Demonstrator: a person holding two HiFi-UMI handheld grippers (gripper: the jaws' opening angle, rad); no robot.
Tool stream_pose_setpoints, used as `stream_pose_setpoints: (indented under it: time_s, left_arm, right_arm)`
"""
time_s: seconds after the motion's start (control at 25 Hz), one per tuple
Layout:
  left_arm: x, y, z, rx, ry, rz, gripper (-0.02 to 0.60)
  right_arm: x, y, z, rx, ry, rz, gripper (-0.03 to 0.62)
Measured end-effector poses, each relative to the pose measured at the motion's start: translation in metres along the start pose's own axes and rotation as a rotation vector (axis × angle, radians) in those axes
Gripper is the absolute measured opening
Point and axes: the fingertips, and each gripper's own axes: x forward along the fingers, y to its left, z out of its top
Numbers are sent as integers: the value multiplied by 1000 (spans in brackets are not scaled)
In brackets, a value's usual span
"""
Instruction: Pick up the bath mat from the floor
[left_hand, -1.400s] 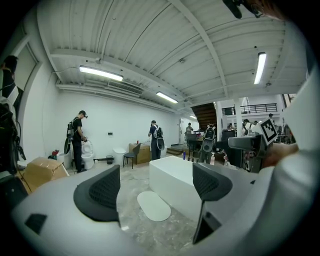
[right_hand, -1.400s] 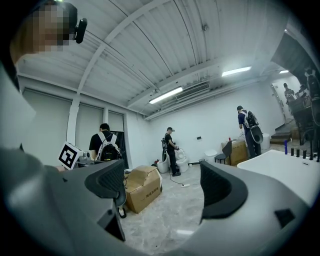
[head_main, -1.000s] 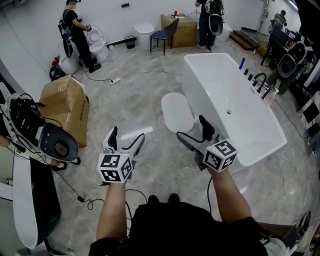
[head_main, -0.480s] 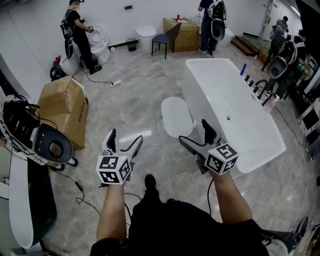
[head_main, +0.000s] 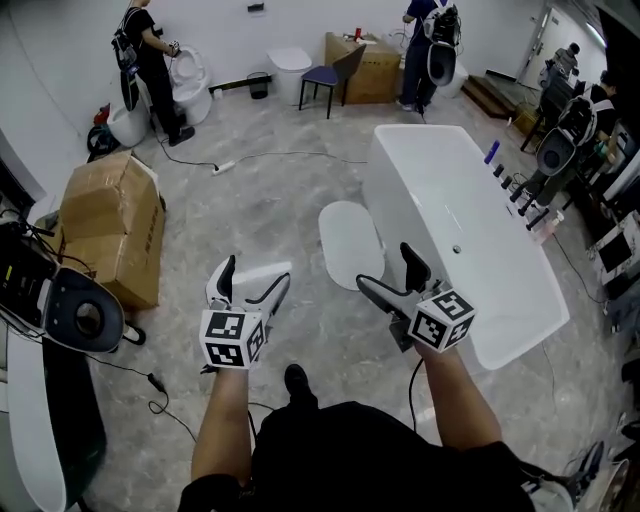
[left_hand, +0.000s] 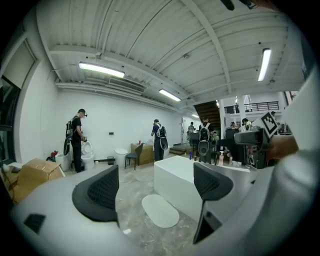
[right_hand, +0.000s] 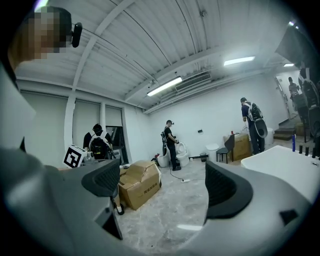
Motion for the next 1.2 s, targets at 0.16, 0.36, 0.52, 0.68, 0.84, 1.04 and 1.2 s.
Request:
stream_pose_setpoints:
  time_s: [0.16, 0.36, 0.52, 0.68, 0.84, 1.04, 1.2]
  left_arm:
    - [33, 30, 17, 2, -22, -39, 466]
    - [61, 69, 31, -60, -19, -76, 463]
    - [72, 89, 41, -33, -41, -72, 463]
    - [78, 111, 49, -18, -59, -45, 463]
    - [81, 123, 46, -40, -66, -37, 463]
    - [98, 138, 44, -71, -76, -44, 463]
    - [124, 162, 42, -44, -23, -40, 463]
  right_arm:
    - [46, -11, 14, 8, 1, -2, 520]
    - [93, -19, 25, 14, -9, -10, 520]
    - [119, -20, 24, 21, -5, -6, 520]
    - [143, -15, 24, 22, 6, 9, 518]
    - [158, -19, 21, 28, 19, 21, 518]
    - [187, -31, 19, 47, 36, 41, 518]
    - [229, -47, 21, 85, 27, 67, 518]
